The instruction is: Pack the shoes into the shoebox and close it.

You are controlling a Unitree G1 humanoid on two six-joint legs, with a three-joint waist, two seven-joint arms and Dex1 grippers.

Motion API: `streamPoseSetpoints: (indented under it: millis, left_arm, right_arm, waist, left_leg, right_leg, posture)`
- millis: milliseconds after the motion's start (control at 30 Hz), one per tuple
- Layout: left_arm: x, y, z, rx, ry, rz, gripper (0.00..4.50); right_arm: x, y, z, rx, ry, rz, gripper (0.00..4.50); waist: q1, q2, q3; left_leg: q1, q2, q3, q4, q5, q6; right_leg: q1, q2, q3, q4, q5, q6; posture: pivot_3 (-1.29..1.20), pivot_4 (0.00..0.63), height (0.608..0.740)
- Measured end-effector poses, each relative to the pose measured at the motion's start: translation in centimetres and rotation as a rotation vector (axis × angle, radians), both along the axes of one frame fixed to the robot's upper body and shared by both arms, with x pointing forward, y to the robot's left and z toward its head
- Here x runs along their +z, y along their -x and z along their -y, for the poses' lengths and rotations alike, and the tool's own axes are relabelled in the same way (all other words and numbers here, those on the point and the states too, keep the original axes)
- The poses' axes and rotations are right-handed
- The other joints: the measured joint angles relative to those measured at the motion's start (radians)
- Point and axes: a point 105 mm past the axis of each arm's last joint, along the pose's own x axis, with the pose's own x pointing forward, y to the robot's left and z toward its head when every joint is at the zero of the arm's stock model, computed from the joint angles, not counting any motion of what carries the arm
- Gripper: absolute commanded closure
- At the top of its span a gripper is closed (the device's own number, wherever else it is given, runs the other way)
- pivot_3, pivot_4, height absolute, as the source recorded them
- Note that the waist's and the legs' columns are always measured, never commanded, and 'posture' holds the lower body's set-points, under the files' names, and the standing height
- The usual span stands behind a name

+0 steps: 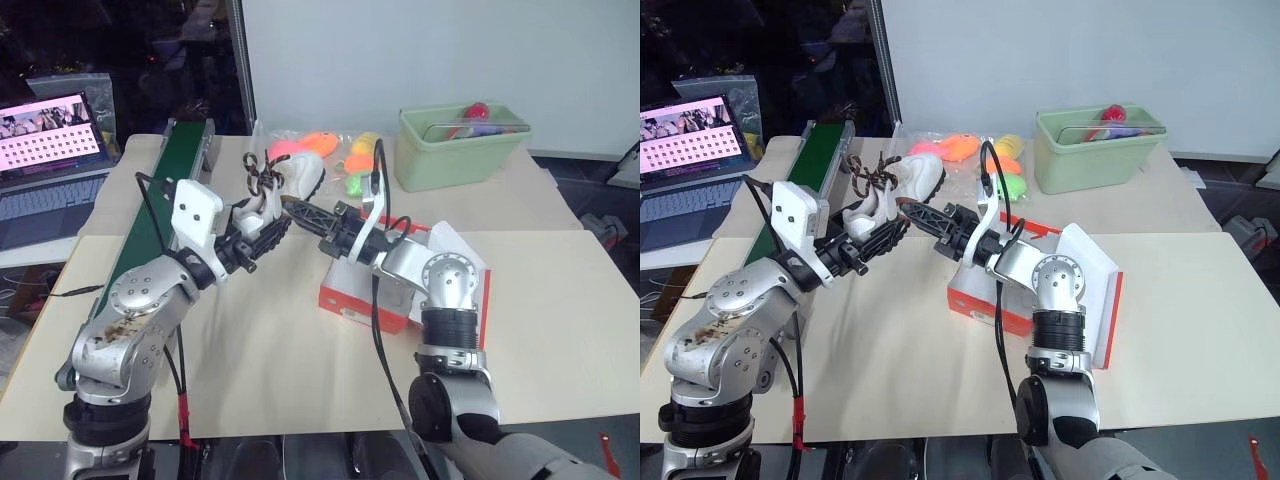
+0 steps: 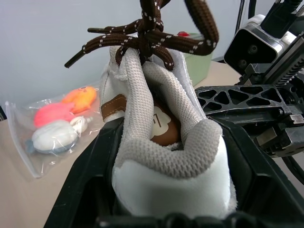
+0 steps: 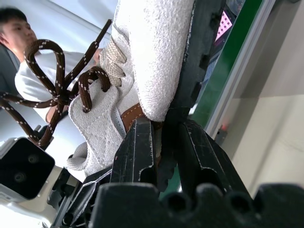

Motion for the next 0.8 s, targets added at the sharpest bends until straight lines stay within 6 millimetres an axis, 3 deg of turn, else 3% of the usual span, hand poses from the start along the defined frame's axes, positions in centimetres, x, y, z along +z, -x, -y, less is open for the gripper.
streamPoseSetpoints:
  millis: [67,167,267,400,467,500,600,700,800]
  left_arm:
    - [0.0,0.0,0.0,0.004,-0.019,0.012,1.82]
    - [0.1,0.0,0.1,0.006,-0.017,0.023,1.13]
    - [-0.2,0.0,0.6,-0.005,-0.042,0.033,0.04]
    - [-0.5,-0.1,0.6,0.010,-0.063,0.040,0.04]
    - [-1.2,0.1,0.6,0.006,-0.066,0.018,0.04]
    - [-2.1,0.4,1.2,-0.025,-0.062,-0.010,0.04]
    - [-2.3,0.5,1.7,-0.043,-0.055,-0.015,0.04]
    - [-2.3,0.6,2.1,-0.056,-0.048,-0.008,0.04]
    - [-2.6,0.9,2.6,-0.086,-0.078,-0.001,0.04]
  right_arm:
    - [0.0,0.0,0.0,-0.005,0.002,-0.007,4.24]
    - [0.3,-0.1,0.0,-0.020,0.002,-0.008,4.24]
    - [0.7,-0.6,0.1,-0.086,0.017,0.006,4.24]
    - [0.9,-2.6,0.8,-0.241,0.054,0.012,4.24]
    - [2.2,-5.3,3.6,-0.458,0.048,0.029,4.24]
    - [3.9,-6.1,5.4,-0.547,0.009,0.061,4.24]
    - [5.8,-6.7,7.3,-0.628,0.011,0.124,4.24]
    - [5.8,-7.6,10.1,-0.718,0.110,0.153,4.24]
    - [5.4,-7.6,12.6,-0.725,0.334,0.201,4.24]
  waist:
    - [0.000,0.000,0.000]
    - [0.000,0.000,0.000]
    - [-0.001,0.000,0.000]
    - [-0.001,0.000,0.000]
    - [0.002,0.001,0.000]
    - [0.007,0.001,0.001]
    - [0.003,0.001,0.001]
    - [0.005,0.002,0.002]
    - [0.004,0.005,0.004]
  left_leg:
    - [0.000,0.000,0.000,0.000,0.000,0.000]
    - [0.000,0.000,0.000,0.000,0.000,0.000]
    - [0.000,0.000,0.000,0.000,0.000,0.000]
    - [0.000,0.000,0.000,0.000,0.000,0.000]
    - [0.000,0.000,0.000,0.000,0.000,0.000]
    - [-0.001,-0.001,0.000,0.000,0.000,0.000]
    - [-0.004,0.000,0.000,0.000,0.000,0.000]
    - [-0.004,0.000,0.000,0.000,0.000,0.000]
    - [-0.004,-0.001,0.001,0.000,0.000,0.000]
  right_leg:
    - [0.000,0.000,0.000,0.000,0.000,0.000]
    - [0.000,0.000,0.000,0.000,0.000,0.000]
    - [0.000,0.000,0.000,0.000,0.000,0.000]
    - [0.000,0.000,0.000,0.000,0.000,0.000]
    - [0.000,0.000,0.000,0.000,0.000,0.000]
    - [-0.001,0.000,0.000,-0.001,0.000,0.000]
    - [-0.002,0.000,0.000,0.000,0.000,0.000]
    - [-0.002,-0.001,0.000,0.000,0.000,0.000]
    - [-0.002,-0.001,0.000,-0.002,0.000,0.000]
  posture:
    - [0.00,0.150,0.729]
    - [0.00,0.150,0.729]
    - [0.00,0.150,0.729]
    - [0.00,0.150,0.729]
    - [0.00,0.150,0.729]
    - [0.00,0.150,0.729]
    - [0.00,0.150,0.729]
    - [0.00,0.150,0.729]
    - [0.00,0.150,0.729]
